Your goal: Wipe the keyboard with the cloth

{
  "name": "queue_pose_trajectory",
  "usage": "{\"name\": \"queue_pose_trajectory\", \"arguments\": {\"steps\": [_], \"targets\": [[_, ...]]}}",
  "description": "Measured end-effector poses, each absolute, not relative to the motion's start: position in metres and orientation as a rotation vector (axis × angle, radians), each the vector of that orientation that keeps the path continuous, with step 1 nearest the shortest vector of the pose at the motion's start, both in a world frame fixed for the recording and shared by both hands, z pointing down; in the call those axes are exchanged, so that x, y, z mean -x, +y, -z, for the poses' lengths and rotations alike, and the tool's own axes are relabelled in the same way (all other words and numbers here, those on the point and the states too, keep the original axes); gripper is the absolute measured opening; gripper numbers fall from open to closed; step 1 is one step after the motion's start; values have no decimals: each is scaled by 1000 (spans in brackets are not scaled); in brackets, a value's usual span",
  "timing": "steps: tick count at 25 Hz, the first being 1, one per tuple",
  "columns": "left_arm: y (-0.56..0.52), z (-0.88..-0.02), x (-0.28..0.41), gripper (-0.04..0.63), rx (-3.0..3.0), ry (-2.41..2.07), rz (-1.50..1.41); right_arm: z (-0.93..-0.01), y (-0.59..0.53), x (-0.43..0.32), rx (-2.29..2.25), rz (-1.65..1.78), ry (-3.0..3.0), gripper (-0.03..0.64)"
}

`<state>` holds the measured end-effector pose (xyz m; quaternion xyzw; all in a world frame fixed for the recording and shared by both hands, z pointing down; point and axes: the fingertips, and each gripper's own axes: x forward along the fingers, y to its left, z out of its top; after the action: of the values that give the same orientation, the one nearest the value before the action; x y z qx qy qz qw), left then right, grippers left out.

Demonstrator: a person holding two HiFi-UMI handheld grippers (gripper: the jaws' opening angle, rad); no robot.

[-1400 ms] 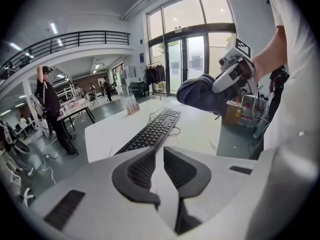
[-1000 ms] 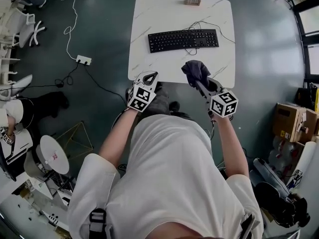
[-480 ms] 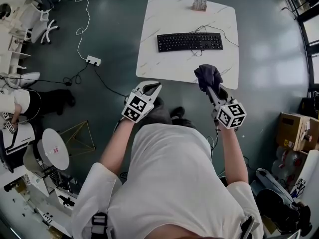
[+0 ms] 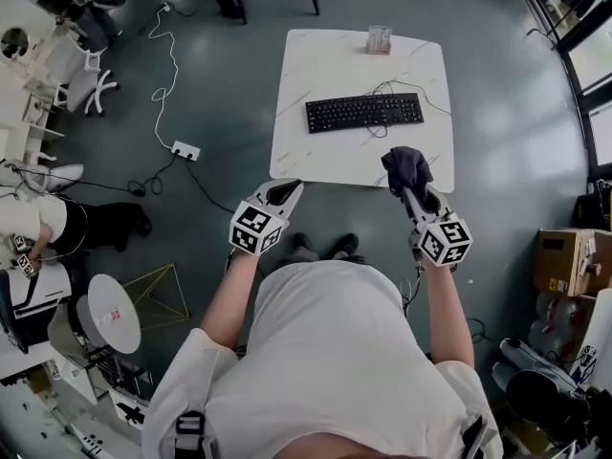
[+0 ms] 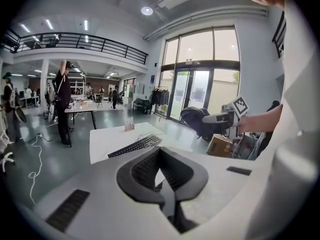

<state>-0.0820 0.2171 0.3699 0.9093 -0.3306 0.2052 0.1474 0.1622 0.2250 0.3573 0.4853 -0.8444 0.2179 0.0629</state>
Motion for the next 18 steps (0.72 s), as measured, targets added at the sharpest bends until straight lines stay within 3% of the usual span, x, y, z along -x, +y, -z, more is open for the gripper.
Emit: {"name": "queue_pose_trajectory", "arguments": {"steps": [18], "targets": [[181, -371, 111, 8, -2605, -963, -579, -341, 208, -154, -1523, -601, -2528, 95]]}}
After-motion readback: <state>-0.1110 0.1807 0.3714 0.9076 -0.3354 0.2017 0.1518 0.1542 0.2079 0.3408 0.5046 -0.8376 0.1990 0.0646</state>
